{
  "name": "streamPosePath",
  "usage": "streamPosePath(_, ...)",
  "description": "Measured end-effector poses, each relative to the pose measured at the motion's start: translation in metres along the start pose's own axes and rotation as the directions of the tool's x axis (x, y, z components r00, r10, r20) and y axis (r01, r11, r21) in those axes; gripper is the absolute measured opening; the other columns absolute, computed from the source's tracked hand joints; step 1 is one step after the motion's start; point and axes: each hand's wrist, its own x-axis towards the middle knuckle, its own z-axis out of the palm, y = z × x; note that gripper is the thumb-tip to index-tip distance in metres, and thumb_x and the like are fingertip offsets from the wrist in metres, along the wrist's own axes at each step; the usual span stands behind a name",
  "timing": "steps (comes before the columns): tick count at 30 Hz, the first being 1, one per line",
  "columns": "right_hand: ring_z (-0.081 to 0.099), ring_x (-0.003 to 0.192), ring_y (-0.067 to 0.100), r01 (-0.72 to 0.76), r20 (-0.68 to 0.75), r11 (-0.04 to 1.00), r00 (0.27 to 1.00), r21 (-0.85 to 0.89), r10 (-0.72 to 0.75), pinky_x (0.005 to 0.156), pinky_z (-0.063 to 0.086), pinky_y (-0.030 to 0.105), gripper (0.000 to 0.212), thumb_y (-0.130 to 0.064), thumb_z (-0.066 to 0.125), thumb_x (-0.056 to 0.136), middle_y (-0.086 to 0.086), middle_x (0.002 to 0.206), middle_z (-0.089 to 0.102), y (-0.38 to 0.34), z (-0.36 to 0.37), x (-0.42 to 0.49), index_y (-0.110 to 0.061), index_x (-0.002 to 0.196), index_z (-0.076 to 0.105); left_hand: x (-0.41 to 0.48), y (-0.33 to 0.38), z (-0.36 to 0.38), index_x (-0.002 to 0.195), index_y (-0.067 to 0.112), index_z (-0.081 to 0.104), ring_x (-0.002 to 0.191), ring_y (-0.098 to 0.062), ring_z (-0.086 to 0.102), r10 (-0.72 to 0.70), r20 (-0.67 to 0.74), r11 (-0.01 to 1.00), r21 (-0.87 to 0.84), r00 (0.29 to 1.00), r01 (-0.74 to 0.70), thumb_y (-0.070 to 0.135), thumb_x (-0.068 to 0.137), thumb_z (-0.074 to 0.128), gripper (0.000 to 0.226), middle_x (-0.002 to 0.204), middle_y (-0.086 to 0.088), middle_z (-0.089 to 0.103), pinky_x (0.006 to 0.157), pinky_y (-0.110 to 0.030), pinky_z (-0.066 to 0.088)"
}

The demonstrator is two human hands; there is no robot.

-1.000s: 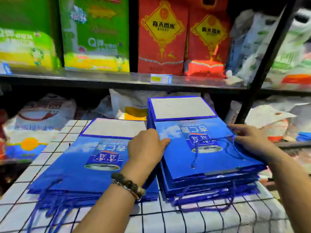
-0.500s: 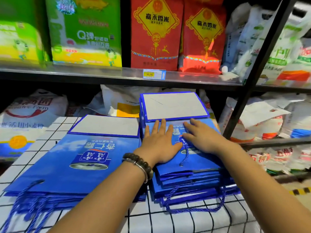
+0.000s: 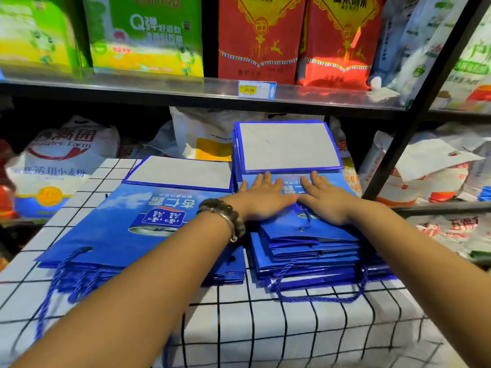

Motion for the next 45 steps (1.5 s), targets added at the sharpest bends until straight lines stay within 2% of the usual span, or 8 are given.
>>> streamPosePath(6, 0.053, 0.111, 0.029, 0.064, -0.482, 0.998, 0.875, 0.015, -0.049, 0.08, 0.042, 0.037, 0.041, -0.047, 0.037, 0.093, 0.009, 0.124, 0.058, -0.017, -0.04, -0.034, -0.018, 0.115, 0.056, -0.09, -0.049, -0.03, 0.144, 0.026, 0.025, 0.139, -0.017, 0.024, 0.074, -0.225, 0.996, -0.039, 0.972, -0.085, 0.037, 0.094, 0.045, 0.055, 0.153, 0.0, 0.023, 0.112, -0.031, 0.02)
streamPosePath(15, 0.046, 0.119, 0.014, 0.604, -0.351, 0.796, 0.753, 0.035, -0.556, 0.095, 0.041, 0.034, 0.04, -0.042, 0.048, 0.09, -0.009, 0.131, 0.051, -0.15, -0.018, -0.1, -0.028, 0.127, 0.049, -0.165, -0.132, 0.005, 0.125, 0.03, 0.05, 0.123, -0.018, 0.044, -0.244, -0.405, 0.935, 0.143, 0.881, 0.324, 0.069, 0.067, 0.006, 0.083, 0.131, 0.004, 0.05, 0.101, -0.038, 0.036)
streamPosePath(27, 0.015, 0.14, 0.002, 0.573, -0.185, 0.797, 0.818, 0.191, -0.544, 0.11, 0.02, 0.021, 0.044, -0.04, 0.042, 0.095, -0.016, 0.152, 0.021, -0.191, 0.055, -0.096, -0.034, 0.139, 0.036, -0.208, -0.143, 0.018, 0.135, 0.033, 0.041, 0.128, -0.014, 0.039, -0.28, -0.53, 0.951, -0.037, 0.8, 0.308, 0.003, 0.087, 0.043, 0.057, 0.138, 0.008, 0.045, 0.101, -0.024, 0.032)
streamPosePath(34, 0.014, 0.139, -0.003, 0.564, -0.214, 0.798, 0.824, 0.213, -0.525, 0.107, 0.015, 0.014, 0.043, -0.041, 0.04, 0.095, -0.02, 0.151, 0.021, -0.192, 0.057, -0.1, -0.036, 0.138, 0.036, -0.23, -0.12, 0.002, 0.13, 0.036, 0.037, 0.107, -0.018, 0.054, -0.473, -0.516, 0.713, 0.252, 0.714, 0.654, 0.021, 0.087, 0.045, 0.047, 0.115, 0.006, 0.053, 0.059, -0.026, 0.035)
streamPosePath(37, 0.015, 0.139, -0.001, 0.56, -0.223, 0.798, 0.826, 0.223, -0.517, 0.107, 0.018, 0.015, 0.041, -0.04, 0.041, 0.095, -0.02, 0.15, 0.023, -0.193, 0.057, -0.101, -0.035, 0.136, 0.04, -0.23, -0.122, -0.001, 0.107, 0.03, 0.057, 0.076, -0.017, 0.059, -0.526, -0.515, 0.842, -0.2, 0.677, 0.501, 0.018, 0.086, 0.046, 0.026, 0.075, 0.003, 0.061, 0.055, -0.026, 0.036)
streamPosePath(40, 0.024, 0.136, 0.0, 0.545, -0.247, 0.802, 0.835, 0.245, -0.492, 0.105, 0.024, 0.018, 0.04, -0.04, 0.046, 0.093, -0.019, 0.147, 0.031, -0.194, 0.059, -0.101, -0.035, 0.132, 0.044, -0.23, -0.11, -0.014, 0.097, 0.015, 0.065, 0.044, -0.013, 0.051, -0.509, -0.236, 0.367, -0.929, 0.828, -0.039, -0.007, 0.076, 0.051, 0.033, 0.053, 0.0, 0.058, 0.044, -0.021, 0.041)
streamPosePath(42, 0.043, 0.124, 0.005, 0.502, -0.268, 0.793, 0.862, 0.344, -0.43, 0.097, 0.036, 0.025, 0.031, -0.039, 0.054, 0.089, -0.016, 0.135, 0.049, -0.193, 0.062, -0.1, -0.033, 0.118, 0.052, -0.225, -0.1, -0.015, 0.095, 0.012, 0.067, 0.049, -0.012, 0.061, -0.445, -0.191, 0.044, -0.98, 0.875, -0.192, 0.003, 0.068, 0.056, 0.03, 0.067, -0.004, 0.069, 0.042, -0.018, 0.047)
streamPosePath(45, 0.059, 0.102, 0.01, 0.425, -0.247, 0.608, 0.901, 0.671, -0.357, 0.091, 0.045, 0.031, 0.02, -0.038, 0.052, 0.09, -0.009, 0.106, 0.068, -0.19, 0.06, -0.096, -0.022, 0.092, 0.063, -0.207, -0.094, -0.017, 0.099, 0.008, 0.065, 0.07, -0.014, 0.07, -0.411, -0.163, -0.141, -0.961, 0.897, -0.24, -0.001, 0.085, 0.044, 0.027, 0.09, -0.009, 0.073, 0.053, -0.023, 0.055)
